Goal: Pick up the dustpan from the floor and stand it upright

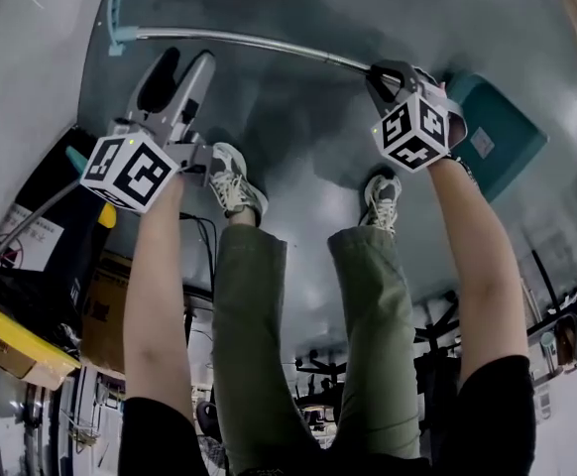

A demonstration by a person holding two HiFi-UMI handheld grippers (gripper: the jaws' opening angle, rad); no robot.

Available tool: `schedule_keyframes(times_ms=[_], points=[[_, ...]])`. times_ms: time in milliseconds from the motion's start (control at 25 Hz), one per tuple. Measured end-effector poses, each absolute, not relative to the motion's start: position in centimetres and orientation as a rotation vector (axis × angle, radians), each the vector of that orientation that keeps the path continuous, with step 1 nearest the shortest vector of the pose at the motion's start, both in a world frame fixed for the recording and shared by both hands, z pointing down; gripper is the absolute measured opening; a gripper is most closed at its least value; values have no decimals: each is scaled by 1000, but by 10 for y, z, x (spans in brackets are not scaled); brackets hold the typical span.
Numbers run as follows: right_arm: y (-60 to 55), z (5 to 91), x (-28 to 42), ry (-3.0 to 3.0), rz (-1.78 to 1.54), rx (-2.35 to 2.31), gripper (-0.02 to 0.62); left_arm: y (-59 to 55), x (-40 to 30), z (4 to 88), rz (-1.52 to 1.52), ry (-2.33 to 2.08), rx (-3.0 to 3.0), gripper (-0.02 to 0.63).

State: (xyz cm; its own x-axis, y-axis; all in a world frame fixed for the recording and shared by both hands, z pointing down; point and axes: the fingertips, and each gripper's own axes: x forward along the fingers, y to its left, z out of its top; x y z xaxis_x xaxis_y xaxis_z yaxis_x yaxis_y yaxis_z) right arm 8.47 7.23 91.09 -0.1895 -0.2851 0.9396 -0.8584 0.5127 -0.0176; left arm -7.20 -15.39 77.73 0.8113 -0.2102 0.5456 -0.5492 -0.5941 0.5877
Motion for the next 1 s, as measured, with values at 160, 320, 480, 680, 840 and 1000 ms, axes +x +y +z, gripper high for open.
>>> schedule_keyframes(times_ms=[160,320,480,680,840,1000], points=[[71,887,83,-1746,690,1000,72,-155,-60,745,518,-542,2199,319],[69,868,83,-1768,677,1012,72,-161,-42,718,474,-538,2209,319],[67,853,84,-1786,672,1033,72,-167,-21,695,466,-550,2246,313],[70,839,92,-1781,728,1086,73,-155,9,664,461,-448,2316,161],[74,820,99,-1779,806,1165,77,-146,22,643,407,-411,2301,138],[71,772,115,-1778,867,1361,77,-135,29,622,418,-373,2327,133]])
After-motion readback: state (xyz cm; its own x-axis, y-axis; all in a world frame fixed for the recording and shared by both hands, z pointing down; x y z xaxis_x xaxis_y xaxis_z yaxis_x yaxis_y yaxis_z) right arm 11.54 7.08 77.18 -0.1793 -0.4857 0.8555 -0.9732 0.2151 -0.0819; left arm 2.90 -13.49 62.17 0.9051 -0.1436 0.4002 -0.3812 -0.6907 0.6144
